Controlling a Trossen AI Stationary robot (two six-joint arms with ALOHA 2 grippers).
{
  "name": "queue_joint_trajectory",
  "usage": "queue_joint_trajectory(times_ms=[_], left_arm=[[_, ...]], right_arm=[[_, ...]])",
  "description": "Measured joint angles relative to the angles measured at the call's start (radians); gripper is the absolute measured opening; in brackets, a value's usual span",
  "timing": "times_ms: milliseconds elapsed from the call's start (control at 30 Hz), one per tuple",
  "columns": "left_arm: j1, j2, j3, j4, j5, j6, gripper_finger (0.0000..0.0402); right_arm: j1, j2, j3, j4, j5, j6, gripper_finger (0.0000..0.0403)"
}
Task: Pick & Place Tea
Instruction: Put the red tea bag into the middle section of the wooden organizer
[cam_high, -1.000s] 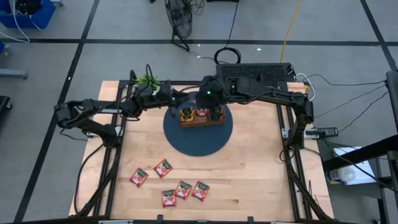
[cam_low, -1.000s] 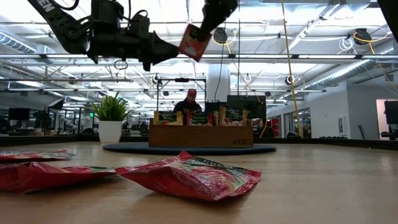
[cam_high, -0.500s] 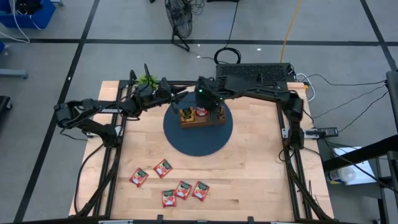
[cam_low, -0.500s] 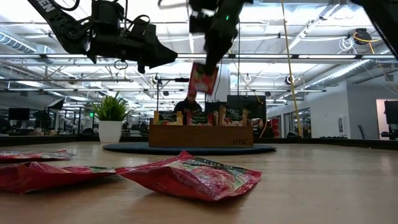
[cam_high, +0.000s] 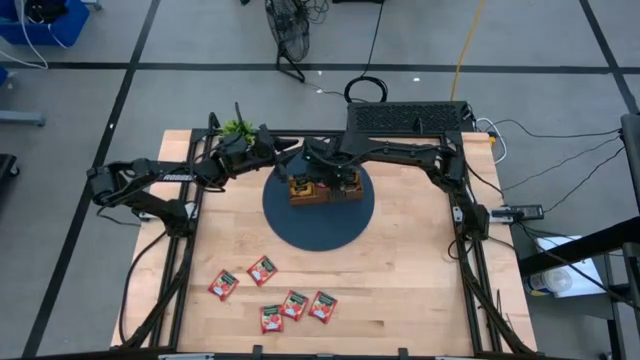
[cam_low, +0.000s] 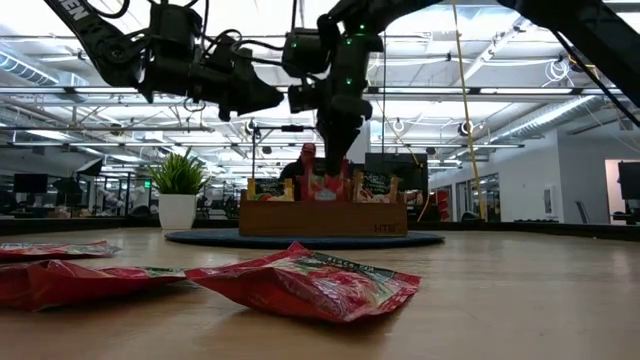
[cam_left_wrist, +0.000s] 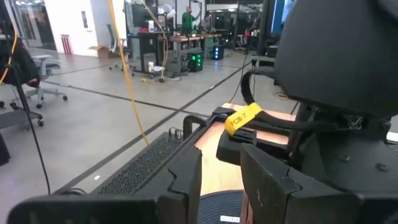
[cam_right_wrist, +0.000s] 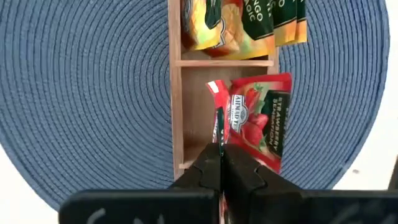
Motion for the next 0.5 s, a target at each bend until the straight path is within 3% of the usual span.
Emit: queue_joint_trajectory(times_ms=[500], left_arm=[[0.000, 0.000, 0.000, -0.013, 0.001, -0.007, 0.0115]], right_arm=[[-0.031, 0.017, 0.000, 0.069, 0.002, 0.005, 0.0000]])
